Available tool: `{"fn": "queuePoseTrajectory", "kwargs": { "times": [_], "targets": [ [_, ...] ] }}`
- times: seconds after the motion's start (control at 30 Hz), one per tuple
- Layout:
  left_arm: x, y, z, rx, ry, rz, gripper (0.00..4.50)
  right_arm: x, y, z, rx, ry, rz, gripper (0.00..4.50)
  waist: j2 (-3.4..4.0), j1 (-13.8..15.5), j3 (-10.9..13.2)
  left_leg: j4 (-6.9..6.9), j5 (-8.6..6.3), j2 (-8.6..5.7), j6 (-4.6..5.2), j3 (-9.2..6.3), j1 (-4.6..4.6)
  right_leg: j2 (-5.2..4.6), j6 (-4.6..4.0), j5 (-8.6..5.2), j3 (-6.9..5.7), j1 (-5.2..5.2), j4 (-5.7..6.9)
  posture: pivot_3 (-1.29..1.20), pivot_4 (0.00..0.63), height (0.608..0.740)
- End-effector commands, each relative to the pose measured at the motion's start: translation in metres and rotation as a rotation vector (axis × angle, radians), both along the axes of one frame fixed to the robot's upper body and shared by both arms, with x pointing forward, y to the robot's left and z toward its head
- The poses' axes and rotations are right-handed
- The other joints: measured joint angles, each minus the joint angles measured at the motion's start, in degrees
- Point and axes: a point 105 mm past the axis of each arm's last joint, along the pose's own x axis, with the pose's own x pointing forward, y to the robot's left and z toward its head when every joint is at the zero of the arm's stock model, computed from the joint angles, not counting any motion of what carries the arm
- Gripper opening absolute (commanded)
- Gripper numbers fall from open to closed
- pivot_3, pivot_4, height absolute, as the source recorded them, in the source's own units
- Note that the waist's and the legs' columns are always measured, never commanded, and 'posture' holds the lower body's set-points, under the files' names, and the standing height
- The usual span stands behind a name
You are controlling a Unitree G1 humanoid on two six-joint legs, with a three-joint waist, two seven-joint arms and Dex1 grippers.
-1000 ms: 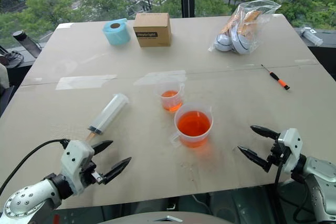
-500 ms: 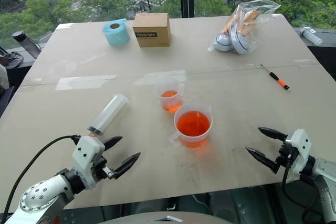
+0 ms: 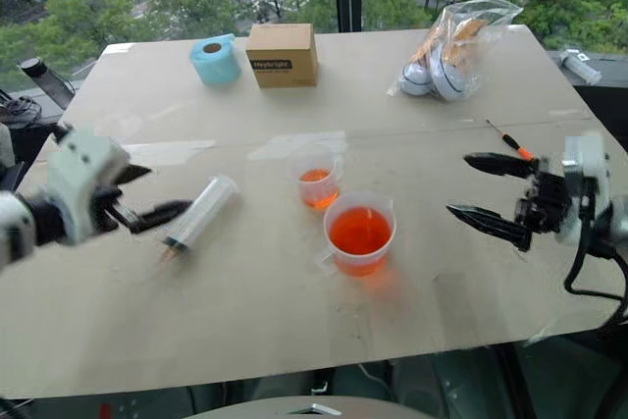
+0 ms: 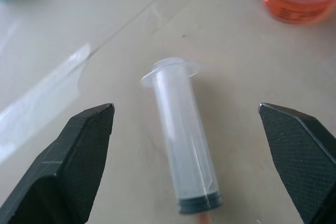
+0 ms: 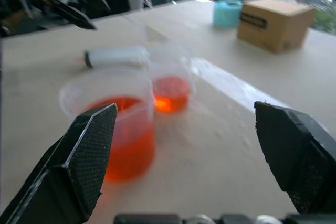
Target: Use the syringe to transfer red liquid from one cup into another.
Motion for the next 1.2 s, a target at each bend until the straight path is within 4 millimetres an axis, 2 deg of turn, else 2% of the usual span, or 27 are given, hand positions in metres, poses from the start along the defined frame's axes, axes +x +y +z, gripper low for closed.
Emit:
{"fn": "queuePoseTrajectory", "kwargs": {
  "times": [0.03, 0.23, 0.33, 0.47, 0.57, 0.73, 0.83, 1.0, 1.03, 1.07, 1.1, 1.17, 1.2],
  "targets": [
    [-0.002, -0.001, -0.017, -0.016, 0.213, 0.079, 4.48, -0.009, 0.026, 0.019, -0.003, -0.021, 0.122, 4.43, -0.05, 0.0, 0.0, 0.0, 0.01, -0.02, -0.02, 0.04, 0.0, 0.06, 0.05, -0.02, -0.01, 0.0, 0.0, 0.0, 0.15, 0.74],
    [0.032, -0.007, -0.053, -0.036, 0.361, 0.175, 4.48, -0.022, 0.058, 0.035, -0.002, -0.039, 0.267, 4.43, -0.37, 0.2, 0.2, -0.01, 0.16, -0.08, -0.27, 0.0, -0.27, -0.08, 0.17, -0.09, 0.11, -0.21, 0.05, 0.0, 0.15, 0.74],
    [0.047, -0.006, -0.059, -0.002, 0.393, 0.221, 4.48, -0.026, 0.066, 0.043, -0.01, -0.045, 0.297, 4.43, -0.65, 0.1, 0.4, 0.06, 0.16, -0.08, -0.28, 0.0, -0.32, -0.09, 0.17, -0.09, 0.13, -0.26, 0.09, 0.0, 0.15, 0.74],
    [0.061, -0.007, -0.06, 0.042, 0.418, 0.246, 4.48, -0.027, 0.073, 0.047, -0.026, -0.04, 0.296, 4.43, -0.68, 0.1, 0.4, 0.08, 0.16, -0.08, -0.28, 0.0, -0.32, -0.1, 0.17, -0.09, 0.13, -0.26, 0.07, 0.0, 0.15, 0.74],
    [0.071, -0.011, -0.059, 0.058, 0.425, 0.239, 4.48, -0.026, 0.075, 0.045, -0.056, -0.038, 0.264, 4.43, -0.68, 0.1, 0.4, 0.08, 0.16, -0.08, -0.29, 0.0, -0.36, -0.1, 0.17, -0.09, 0.11, -0.27, 0.08, 0.0, 0.15, 0.74],
    [0.082, -0.01, -0.06, 0.103, 0.437, 0.255, 4.48, -0.016, 0.068, 0.039, -0.115, 0.021, 0.119, 4.43, -0.68, 0.1, 0.4, 0.2, 0.17, -0.09, -0.28, -0.04, -0.59, -0.09, 0.17, -0.09, 0.04, -0.41, 0.09, 0.0, 0.15, 0.74],
    [0.082, -0.011, -0.065, 0.128, 0.464, 0.235, 4.48, -0.017, 0.068, 0.042, -0.118, 0.002, 0.104, 4.43, -0.68, 0.0, 0.4, 0.42, 0.17, -0.09, -0.28, -0.05, -1.0, -0.08, 0.19, -0.08, 0.04, -0.8, 0.2, 0.0, 0.15, 0.74],
    [0.083, -0.017, -0.066, 0.119, 0.481, 0.21, 4.48, -0.02, 0.069, 0.045, -0.107, -0.012, 0.107, 4.43, -0.68, 0.1, 0.4, 0.45, 0.17, -0.09, -0.28, -0.05, -1.02, -0.06, 0.19, -0.08, 0.02, -0.8, 0.19, 0.0, 0.15, 0.74],
    [0.084, -0.018, -0.065, 0.119, 0.477, 0.207, 3.98, -0.02, 0.069, 0.045, -0.106, -0.015, 0.107, 4.5, -0.69, 0.1, 0.4, 0.47, 0.16, -0.09, -0.28, -0.05, -1.02, -0.06, 0.19, -0.08, 0.02, -0.79, 0.2, 0.0, 0.15, 0.74],
    [0.084, -0.019, -0.064, 0.117, 0.472, 0.205, 3.83, -0.02, 0.069, 0.045, -0.104, -0.017, 0.106, 4.5, -0.68, 0.1, 0.4, 0.49, 0.16, -0.09, -0.27, -0.05, -1.02, -0.05, 0.19, -0.08, 0.02, -0.79, 0.21, 0.0, 0.15, 0.74],
    [0.084, -0.019, -0.063, 0.113, 0.471, 0.204, 3.33, -0.02, 0.069, 0.045, -0.103, -0.018, 0.105, 4.5, -0.68, 0.1, 0.4, 0.51, 0.16, -0.09, -0.27, -0.05, -1.02, -0.05, 0.2, -0.08, 0.02, -0.79, 0.22, 0.0, 0.15, 0.74],
    [0.084, -0.02, -0.061, 0.106, 0.468, 0.205, 2.6, -0.02, 0.068, 0.044, -0.105, -0.02, 0.103, 4.5, -0.69, 0.1, 0.4, 0.54, 0.16, -0.09, -0.27, -0.06, -1.02, -0.05, 0.2, -0.07, 0.02, -0.78, 0.24, 0.0, 0.15, 0.74],
    [0.083, -0.019, -0.059, 0.097, 0.467, 0.211, 2.03, -0.019, 0.067, 0.043, -0.107, -0.021, 0.103, 4.5, -0.69, 0.1, 0.4, 0.54, 0.16, -0.09, -0.27, -0.07, -1.03, -0.05, 0.2, -0.07, 0.02, -0.78, 0.25, 0.0, 0.15, 0.74]
  ]
}}
